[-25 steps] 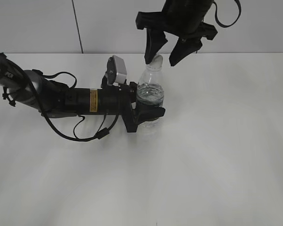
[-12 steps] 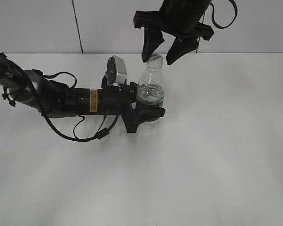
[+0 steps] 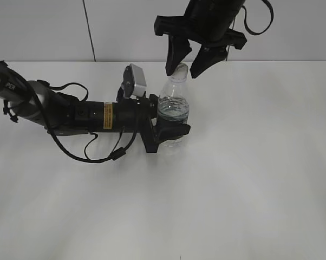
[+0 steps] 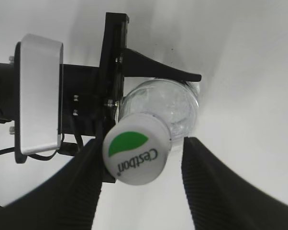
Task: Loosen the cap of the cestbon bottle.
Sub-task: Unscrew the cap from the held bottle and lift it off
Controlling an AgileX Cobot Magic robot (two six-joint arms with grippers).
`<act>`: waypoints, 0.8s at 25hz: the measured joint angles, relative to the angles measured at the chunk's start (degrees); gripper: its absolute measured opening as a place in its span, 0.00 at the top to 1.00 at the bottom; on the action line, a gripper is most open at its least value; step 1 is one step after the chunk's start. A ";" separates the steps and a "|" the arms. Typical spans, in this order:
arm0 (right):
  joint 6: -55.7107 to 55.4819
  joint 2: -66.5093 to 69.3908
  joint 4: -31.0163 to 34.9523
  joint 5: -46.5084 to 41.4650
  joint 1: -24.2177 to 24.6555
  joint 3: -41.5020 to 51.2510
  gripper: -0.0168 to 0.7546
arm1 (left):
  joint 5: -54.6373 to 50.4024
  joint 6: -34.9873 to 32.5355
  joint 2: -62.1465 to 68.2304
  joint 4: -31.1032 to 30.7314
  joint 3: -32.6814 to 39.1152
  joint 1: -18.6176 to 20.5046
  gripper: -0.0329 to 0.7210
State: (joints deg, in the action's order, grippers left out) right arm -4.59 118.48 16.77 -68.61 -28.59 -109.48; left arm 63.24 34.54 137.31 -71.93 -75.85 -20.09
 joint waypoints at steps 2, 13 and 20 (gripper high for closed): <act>0.05 0.13 0.13 -0.16 0.00 0.00 0.47 | 0.00 0.00 0.00 -0.01 0.00 0.00 0.41; 8.43 0.28 -0.09 -0.28 0.00 -0.52 0.59 | -0.05 0.00 0.00 -0.06 0.00 0.00 0.41; 35.64 0.28 -1.13 -0.44 0.00 -0.58 0.59 | -0.37 0.00 0.05 -0.26 0.00 0.00 0.41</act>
State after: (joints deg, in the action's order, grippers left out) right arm 31.06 118.76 15.64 -69.05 -28.59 -110.06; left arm 62.87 34.54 137.36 -72.19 -75.85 -20.09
